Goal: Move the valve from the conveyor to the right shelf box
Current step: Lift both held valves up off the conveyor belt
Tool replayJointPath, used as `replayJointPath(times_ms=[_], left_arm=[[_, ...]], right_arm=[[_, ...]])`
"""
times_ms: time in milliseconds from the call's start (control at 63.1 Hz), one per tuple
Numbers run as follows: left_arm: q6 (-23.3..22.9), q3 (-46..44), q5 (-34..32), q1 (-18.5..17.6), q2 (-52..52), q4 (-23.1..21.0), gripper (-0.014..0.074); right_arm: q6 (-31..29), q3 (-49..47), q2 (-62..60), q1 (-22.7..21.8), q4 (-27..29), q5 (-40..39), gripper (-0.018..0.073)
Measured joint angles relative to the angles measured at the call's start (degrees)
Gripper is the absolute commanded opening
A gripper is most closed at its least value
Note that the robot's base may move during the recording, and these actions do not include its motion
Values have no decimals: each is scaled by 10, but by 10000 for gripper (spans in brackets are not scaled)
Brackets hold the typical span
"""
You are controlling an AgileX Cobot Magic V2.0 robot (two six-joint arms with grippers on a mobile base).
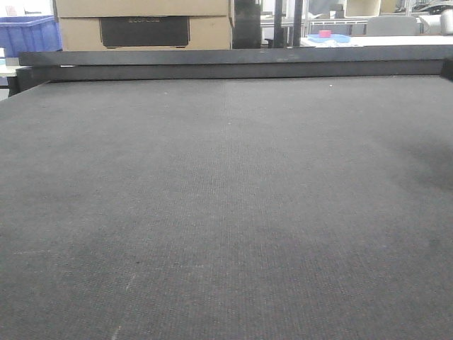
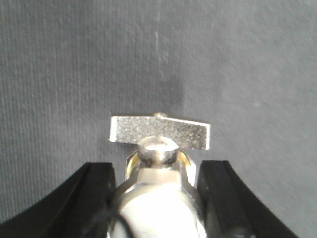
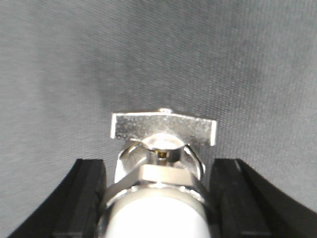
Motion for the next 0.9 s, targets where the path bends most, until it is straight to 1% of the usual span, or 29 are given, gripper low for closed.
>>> replayJointPath(times_ms=[254, 349, 571, 904], left_arm=[[0, -11, 1, 0, -95, -5, -111], [0, -11, -8, 0, -133, -5, -111], [0, -11, -44, 0, -234, -5, -111], [0, -11, -112, 0, -346, -5, -111]], right_arm=[[0, 0, -103, 0, 1, 1, -163], [0, 0, -140, 0, 1, 1, -163], [1, 0, -224, 0, 1, -2, -163], [1, 1, -317, 0, 1, -69, -163]])
